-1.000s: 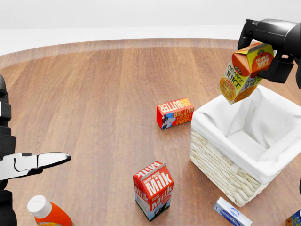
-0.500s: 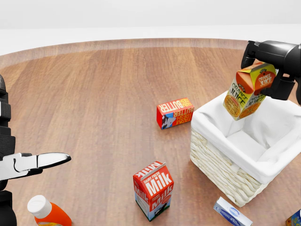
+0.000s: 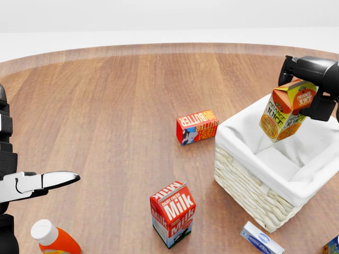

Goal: Pick up the orange juice, and put it in the basket.

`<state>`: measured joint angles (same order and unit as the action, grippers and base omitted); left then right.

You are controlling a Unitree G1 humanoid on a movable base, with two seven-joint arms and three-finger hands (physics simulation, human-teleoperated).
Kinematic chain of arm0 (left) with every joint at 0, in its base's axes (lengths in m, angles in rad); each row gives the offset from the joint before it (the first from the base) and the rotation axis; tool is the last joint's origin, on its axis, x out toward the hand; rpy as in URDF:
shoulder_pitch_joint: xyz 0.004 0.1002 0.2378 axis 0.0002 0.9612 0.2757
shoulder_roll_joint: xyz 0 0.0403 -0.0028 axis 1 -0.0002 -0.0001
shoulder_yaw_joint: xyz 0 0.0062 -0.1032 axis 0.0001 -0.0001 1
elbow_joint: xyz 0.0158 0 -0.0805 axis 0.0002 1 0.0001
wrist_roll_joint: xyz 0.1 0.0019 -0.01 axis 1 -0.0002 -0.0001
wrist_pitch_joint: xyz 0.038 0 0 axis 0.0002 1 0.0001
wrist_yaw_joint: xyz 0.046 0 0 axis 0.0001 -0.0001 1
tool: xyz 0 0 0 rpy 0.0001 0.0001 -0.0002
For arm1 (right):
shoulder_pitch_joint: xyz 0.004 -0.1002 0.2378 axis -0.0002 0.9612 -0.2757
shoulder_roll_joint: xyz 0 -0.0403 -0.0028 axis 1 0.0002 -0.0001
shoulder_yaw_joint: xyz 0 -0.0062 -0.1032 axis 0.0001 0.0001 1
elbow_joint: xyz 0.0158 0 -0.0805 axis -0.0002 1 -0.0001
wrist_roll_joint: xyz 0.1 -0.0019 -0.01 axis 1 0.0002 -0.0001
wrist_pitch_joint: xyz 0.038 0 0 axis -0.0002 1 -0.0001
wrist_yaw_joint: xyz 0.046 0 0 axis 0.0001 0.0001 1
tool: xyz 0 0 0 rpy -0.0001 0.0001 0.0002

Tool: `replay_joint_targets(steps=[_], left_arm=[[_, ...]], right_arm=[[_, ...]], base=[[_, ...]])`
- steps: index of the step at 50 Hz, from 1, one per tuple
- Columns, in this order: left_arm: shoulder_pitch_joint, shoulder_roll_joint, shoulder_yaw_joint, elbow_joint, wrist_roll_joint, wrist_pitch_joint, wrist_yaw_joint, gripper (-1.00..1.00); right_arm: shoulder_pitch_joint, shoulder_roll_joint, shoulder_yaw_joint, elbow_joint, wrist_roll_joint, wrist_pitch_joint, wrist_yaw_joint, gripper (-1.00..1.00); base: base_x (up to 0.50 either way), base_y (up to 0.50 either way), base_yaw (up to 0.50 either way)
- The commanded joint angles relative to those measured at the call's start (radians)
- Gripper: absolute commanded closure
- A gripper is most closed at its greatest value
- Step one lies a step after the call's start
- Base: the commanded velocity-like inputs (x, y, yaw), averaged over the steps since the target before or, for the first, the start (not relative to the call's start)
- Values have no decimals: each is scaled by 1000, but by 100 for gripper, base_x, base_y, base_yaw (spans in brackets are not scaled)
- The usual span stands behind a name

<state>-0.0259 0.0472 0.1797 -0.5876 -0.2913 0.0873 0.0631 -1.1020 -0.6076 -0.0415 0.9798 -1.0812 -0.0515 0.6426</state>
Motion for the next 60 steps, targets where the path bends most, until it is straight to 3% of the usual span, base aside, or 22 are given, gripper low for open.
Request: replay_joint_targets(steps=[1,11,23,60], left_arm=[[0,0,0,0,-1,0,0,-100],[0,0,0,0,-1,0,1,-100],[0,0,0,0,-1,0,0,-100],[0,0,0,0,-1,0,1,-100]], right_arm=[[7,-10,-16,2,-59,-9,-73,100],[33,11,-14,17,-55,-3,-125,100],[60,33,-2,88,-30,-19,-207,100],[124,18,-9,52,-5,-12,-220,100]], base=[[0,0,0],[0,0,0],[0,0,0],[0,0,0]])
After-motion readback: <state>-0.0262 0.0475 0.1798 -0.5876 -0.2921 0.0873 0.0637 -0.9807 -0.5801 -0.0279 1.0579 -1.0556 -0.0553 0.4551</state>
